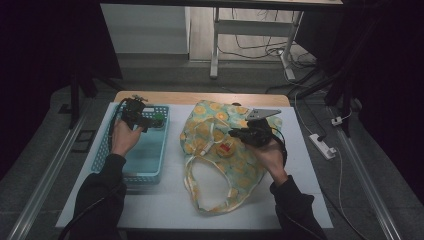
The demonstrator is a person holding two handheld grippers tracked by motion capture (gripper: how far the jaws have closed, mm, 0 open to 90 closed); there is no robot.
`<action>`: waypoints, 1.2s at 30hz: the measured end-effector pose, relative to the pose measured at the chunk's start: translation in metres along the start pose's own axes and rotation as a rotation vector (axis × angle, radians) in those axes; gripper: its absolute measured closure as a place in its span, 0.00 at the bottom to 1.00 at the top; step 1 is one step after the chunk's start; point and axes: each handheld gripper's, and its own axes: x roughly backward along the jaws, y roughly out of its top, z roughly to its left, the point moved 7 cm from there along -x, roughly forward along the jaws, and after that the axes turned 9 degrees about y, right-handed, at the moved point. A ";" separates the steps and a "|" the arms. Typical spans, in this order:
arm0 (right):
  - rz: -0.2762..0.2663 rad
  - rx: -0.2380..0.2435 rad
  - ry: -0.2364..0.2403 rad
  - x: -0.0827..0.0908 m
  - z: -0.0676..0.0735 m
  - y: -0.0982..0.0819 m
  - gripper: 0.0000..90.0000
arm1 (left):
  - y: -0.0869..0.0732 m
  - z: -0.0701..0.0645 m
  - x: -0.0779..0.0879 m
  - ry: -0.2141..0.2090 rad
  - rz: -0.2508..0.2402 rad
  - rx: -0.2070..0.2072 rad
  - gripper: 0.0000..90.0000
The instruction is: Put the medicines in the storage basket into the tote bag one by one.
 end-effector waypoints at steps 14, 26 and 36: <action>0.001 0.004 0.002 0.000 0.001 0.000 1.00 | 0.004 -0.001 -0.027 0.013 0.053 -0.018 0.09; 0.000 0.006 0.004 0.000 0.002 0.001 1.00 | 0.006 -0.004 -0.036 0.040 0.087 -0.032 0.41; 0.001 0.008 0.004 -0.001 0.002 0.001 1.00 | 0.006 -0.004 -0.037 0.043 0.110 -0.018 0.57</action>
